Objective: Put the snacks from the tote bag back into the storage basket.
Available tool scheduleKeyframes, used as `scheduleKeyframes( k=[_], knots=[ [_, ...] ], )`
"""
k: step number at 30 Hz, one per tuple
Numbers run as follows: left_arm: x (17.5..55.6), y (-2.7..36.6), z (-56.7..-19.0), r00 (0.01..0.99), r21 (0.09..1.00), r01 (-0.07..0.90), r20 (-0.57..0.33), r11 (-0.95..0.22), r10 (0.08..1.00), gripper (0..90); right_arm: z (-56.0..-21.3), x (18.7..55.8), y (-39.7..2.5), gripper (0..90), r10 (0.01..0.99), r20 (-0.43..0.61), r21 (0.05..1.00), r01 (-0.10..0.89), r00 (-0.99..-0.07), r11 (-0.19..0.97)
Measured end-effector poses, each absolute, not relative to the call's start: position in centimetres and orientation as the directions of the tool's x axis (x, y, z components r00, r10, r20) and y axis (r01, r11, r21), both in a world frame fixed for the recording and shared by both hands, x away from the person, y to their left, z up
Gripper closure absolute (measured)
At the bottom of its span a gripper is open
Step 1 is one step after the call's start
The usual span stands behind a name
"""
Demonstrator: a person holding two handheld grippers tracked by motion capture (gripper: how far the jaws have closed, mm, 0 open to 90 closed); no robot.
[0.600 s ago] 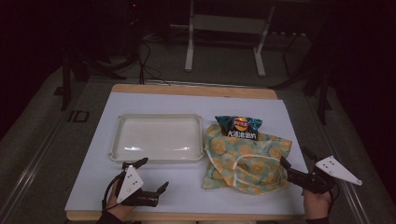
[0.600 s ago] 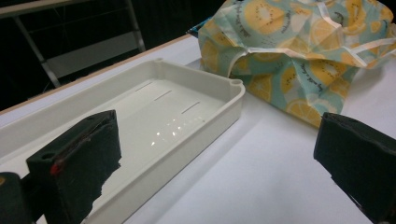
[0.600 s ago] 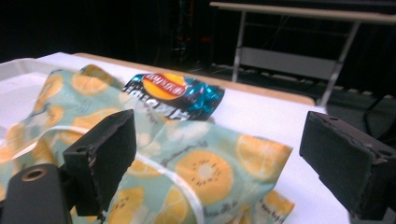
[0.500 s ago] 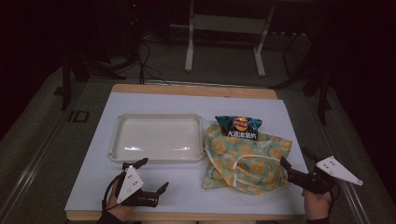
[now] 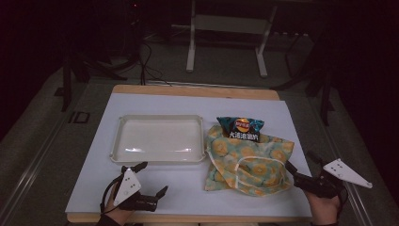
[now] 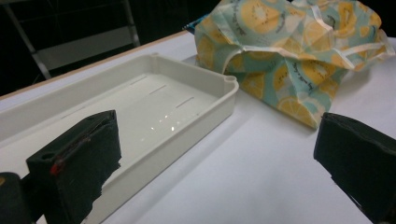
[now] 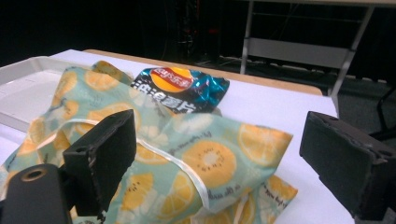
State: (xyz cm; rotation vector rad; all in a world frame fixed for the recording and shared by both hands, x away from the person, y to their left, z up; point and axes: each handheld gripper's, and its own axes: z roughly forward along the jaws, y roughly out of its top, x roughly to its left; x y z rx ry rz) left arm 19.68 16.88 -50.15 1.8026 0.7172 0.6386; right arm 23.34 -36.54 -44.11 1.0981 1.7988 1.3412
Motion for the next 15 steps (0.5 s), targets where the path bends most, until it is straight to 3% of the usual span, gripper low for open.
scheduleKeyframes(
  k=[15],
  knots=[
    [19.8, 16.7, -50.1, 0.683, 0.945, 0.161, 0.102, -0.286, 0.723, 1.1, -40.2, 25.3, -34.5, 12.7, 0.841, -0.064, 0.964, 0.184, -0.537, 0.191]
  ],
)
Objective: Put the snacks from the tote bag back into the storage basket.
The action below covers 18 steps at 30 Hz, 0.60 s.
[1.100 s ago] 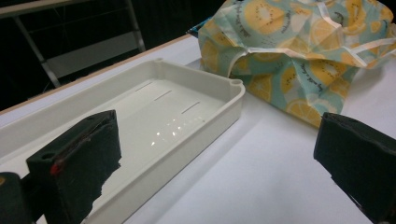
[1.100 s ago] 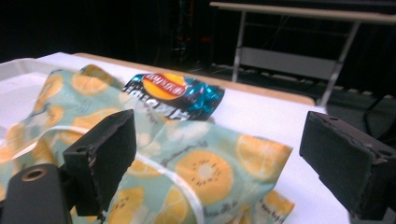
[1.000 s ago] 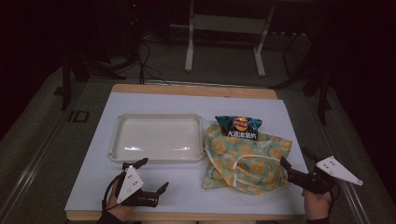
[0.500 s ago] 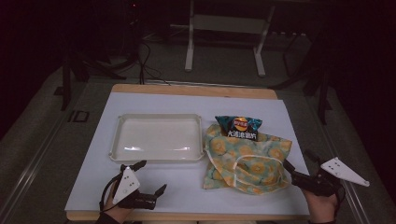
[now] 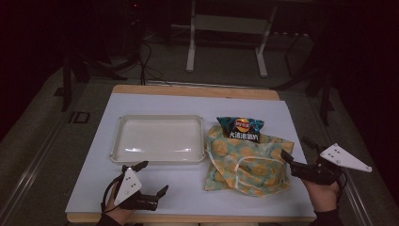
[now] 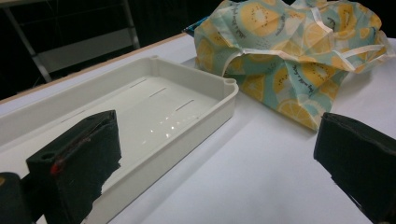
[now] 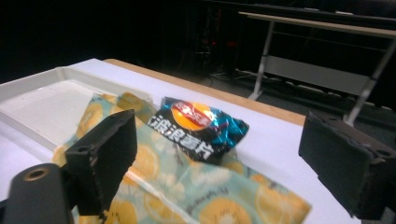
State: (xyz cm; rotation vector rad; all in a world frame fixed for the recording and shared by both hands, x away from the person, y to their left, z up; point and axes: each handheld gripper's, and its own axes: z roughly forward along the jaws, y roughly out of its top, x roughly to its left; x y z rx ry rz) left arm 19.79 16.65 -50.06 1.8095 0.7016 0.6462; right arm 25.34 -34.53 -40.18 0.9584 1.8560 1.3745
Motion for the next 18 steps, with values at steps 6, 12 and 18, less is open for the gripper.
scheduleKeyframes(
  k=[6, 12, 18],
  knots=[
    [19.8, 16.5, -50.1, 0.688, 0.942, 0.16, 0.107, -0.295, 0.718, 1.1, -38.7, 26.8, -33.7, 13.4, 0.822, -0.077, 0.964, 0.168, -0.564, 0.206],
    [19.9, 16.6, -50.1, 0.687, 0.941, 0.162, 0.108, -0.296, 0.718, 1.1, -37.7, 28.5, -32.9, 13.7, 0.811, -0.079, 0.957, 0.184, -0.579, 0.224],
    [19.9, 16.4, -50.2, 0.692, 0.938, 0.157, 0.119, -0.31, 0.712, 1.1, -37.2, 30.5, -32.3, 13.8, 0.81, -0.067, 0.954, 0.199, -0.583, 0.222]
  ],
)
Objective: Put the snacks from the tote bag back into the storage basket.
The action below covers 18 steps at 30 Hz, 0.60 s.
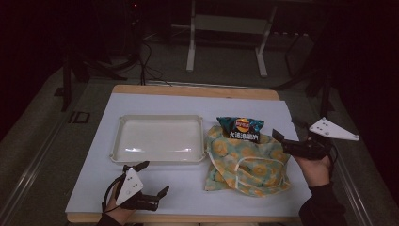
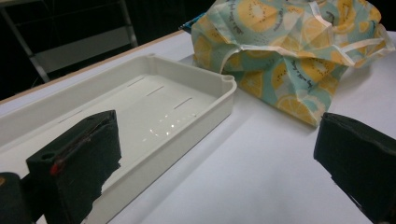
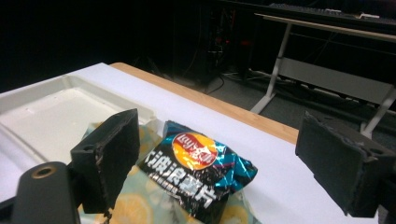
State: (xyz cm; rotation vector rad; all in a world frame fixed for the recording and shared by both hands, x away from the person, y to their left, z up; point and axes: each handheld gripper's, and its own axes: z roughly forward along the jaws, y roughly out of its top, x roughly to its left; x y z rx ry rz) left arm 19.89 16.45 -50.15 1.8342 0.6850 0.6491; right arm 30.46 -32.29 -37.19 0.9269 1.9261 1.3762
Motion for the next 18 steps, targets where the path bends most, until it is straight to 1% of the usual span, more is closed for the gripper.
scheduleKeyframes(
  k=[6, 15, 18],
  knots=[
    [19.9, 16.4, -50.2, 0.693, 0.936, 0.157, 0.122, -0.314, 0.711, 1.1, -37.0, 32.5, -31.8, 14.4, 0.816, -0.062, 0.953, 0.208, -0.574, 0.219],
    [20.0, 16.4, -50.2, 0.695, 0.936, 0.156, 0.124, -0.317, 0.708, 1.1, -36.9, 35.6, -30.7, 14.8, 0.83, -0.052, 0.939, 0.254, -0.555, 0.229],
    [20.0, 16.4, -50.2, 0.696, 0.935, 0.155, 0.126, -0.319, 0.707, 1.1, -37.2, 36.6, -30.3, 14.9, 0.828, -0.034, 0.935, 0.274, -0.559, 0.224]
  ],
)
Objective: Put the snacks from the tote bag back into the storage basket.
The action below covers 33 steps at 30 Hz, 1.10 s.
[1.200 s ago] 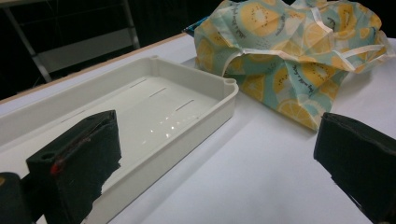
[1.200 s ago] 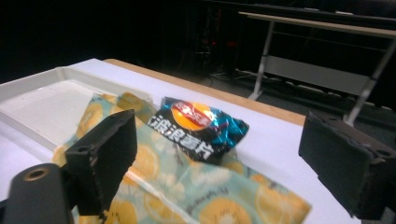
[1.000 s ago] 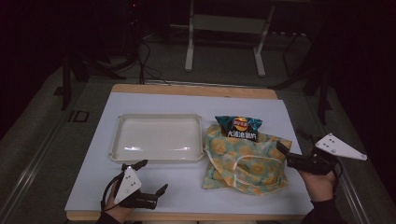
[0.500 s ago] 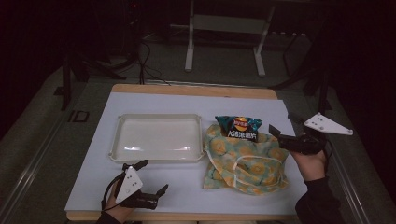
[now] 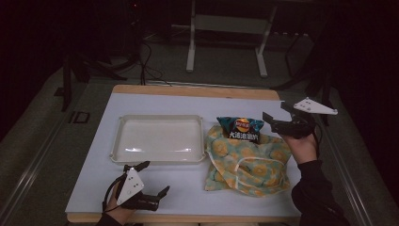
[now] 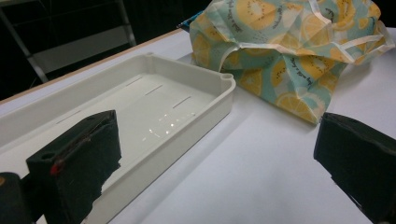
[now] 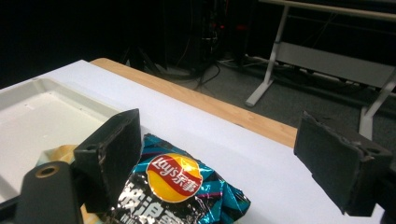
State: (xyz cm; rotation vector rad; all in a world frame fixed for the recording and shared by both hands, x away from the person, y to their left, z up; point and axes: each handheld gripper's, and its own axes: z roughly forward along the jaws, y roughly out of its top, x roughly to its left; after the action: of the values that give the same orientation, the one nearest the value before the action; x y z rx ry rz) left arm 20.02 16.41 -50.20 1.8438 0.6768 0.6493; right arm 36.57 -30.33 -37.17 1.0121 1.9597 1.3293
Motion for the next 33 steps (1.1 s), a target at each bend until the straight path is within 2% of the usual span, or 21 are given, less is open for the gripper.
scheduleKeyframes(
  k=[13, 33],
  knots=[
    [20.0, 16.2, -50.3, 0.703, 0.931, 0.15, 0.137, -0.334, 0.698, 1.1, -40.4, 39.9, -29.3, 19.6, 0.797, 0.021, 0.894, 0.368, -0.604, 0.255],
    [20.1, 16.0, -50.4, 0.706, 0.921, 0.15, 0.156, -0.361, 0.691, 1.1, -45.1, 44.3, -31.4, 19.5, 0.764, 0.115, 0.788, 0.527, -0.635, 0.319]
  ],
)
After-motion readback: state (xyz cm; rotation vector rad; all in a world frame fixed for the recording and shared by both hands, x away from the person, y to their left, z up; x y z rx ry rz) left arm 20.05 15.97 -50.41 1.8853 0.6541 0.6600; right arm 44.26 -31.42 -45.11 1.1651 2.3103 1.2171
